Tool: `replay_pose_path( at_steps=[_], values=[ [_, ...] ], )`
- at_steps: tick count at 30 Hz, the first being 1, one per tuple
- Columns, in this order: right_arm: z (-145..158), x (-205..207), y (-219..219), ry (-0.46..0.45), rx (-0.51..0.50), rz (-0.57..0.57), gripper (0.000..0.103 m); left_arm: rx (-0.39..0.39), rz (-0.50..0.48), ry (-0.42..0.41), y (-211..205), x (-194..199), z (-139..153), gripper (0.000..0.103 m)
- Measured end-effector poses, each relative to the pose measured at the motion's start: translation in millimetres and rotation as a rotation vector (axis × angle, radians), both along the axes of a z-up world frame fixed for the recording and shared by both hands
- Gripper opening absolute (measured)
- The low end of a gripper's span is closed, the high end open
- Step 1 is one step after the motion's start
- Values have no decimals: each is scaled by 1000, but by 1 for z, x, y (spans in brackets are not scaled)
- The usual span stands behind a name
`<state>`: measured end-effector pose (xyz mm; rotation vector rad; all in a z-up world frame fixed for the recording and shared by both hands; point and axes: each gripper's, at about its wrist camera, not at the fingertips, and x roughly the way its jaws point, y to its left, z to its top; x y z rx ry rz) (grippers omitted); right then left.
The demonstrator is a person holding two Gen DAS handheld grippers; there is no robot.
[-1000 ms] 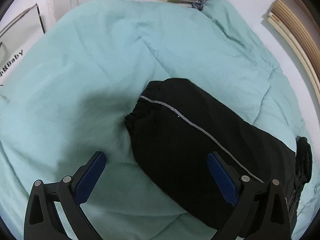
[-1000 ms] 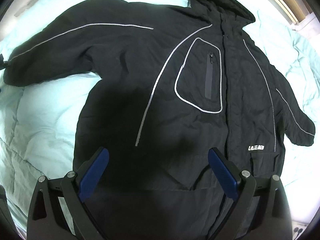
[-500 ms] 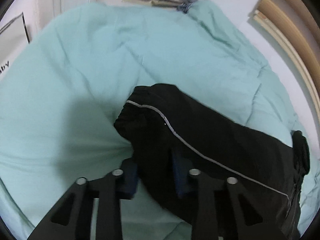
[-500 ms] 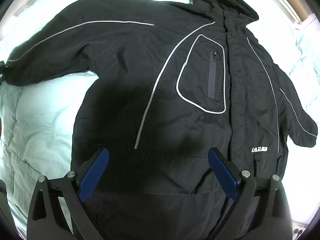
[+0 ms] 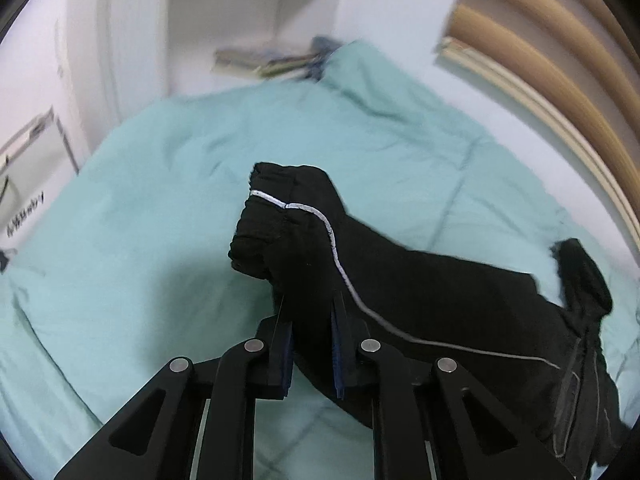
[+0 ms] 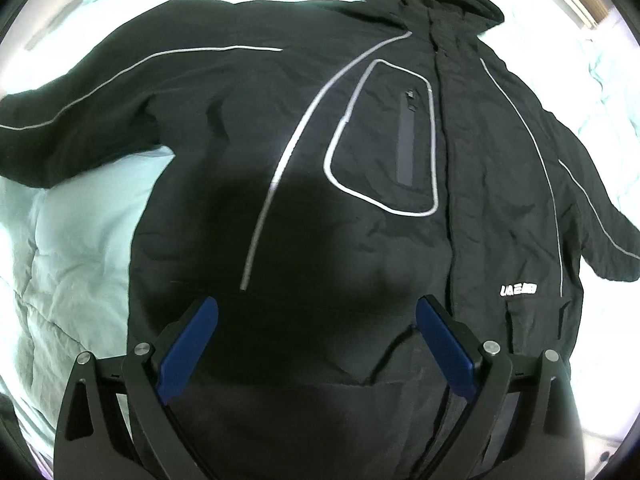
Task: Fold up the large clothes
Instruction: 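Carry the held sleeve across the jacket body with the left tool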
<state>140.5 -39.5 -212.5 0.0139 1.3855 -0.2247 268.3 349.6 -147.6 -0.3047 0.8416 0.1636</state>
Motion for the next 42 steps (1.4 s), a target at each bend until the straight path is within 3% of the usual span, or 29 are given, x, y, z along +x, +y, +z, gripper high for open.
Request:
replay_pose_path(
  at_steps=[7,12,18,23,26,28,32,35,40,42],
  values=[
    [8,-9,-26,-34,27,-53,100,20,-200,-87,-84,-7,49,13],
    [13,-15,-44,-61,33,-83,100,11,-397,-108,-171,-9,61,12],
    [17,-24,-78,-86,23,-154,100,-10,-637,-88,-277,-15,49,11],
    [17,-30,-113,-86,15,-224,100,-75,-754,-79,-338,-17,43,8],
    [12,-32,-135,-77,10,-261,100,-141,-830,-8,-375,-8,20,4],
    [9,-32,-148,-67,8,-281,100,-111,-855,51,-395,-1,-8,4],
    [6,-32,-165,-60,1,-304,100,-111,-861,166,-414,2,-54,4],
    [4,-28,-175,-65,1,-297,100,-102,-848,211,-407,-2,-67,4],
    [15,0,-168,-132,5,-208,100,-70,-856,183,-379,-21,-41,6],
    [22,16,-156,-169,34,-155,100,-69,-827,160,-361,-27,-24,12]
  ],
)
